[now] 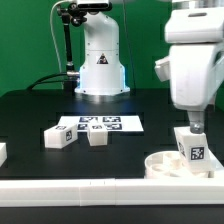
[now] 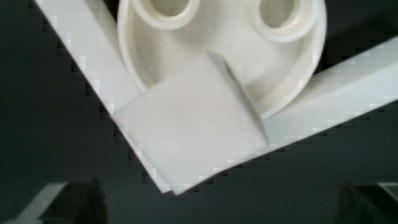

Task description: Assemble stool

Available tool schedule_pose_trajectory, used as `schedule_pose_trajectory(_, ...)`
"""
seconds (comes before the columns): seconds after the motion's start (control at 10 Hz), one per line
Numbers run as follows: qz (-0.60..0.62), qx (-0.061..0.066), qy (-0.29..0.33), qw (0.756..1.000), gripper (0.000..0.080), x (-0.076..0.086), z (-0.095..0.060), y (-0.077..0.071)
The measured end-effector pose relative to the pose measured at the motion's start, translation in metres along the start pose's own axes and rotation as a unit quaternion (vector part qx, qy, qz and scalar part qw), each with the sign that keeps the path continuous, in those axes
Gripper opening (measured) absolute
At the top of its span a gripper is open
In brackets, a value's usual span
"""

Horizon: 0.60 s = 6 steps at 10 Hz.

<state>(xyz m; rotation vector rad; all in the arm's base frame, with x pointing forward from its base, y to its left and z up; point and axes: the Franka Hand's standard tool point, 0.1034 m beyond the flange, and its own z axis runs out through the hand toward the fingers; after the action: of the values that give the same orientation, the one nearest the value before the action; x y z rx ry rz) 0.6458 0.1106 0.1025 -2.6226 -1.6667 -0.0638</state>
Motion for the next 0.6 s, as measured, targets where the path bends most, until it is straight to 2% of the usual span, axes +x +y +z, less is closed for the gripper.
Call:
schedule_pose_trajectory(0.4, -0.108, -0.002, -0.004, 0.994, 0.0649, -0.004, 0.001, 0.003)
schedule_pose_trajectory(0.6, -0.146, 0.000, -0.011, 0.989, 0.0649, -0.003, 0.010, -0.001)
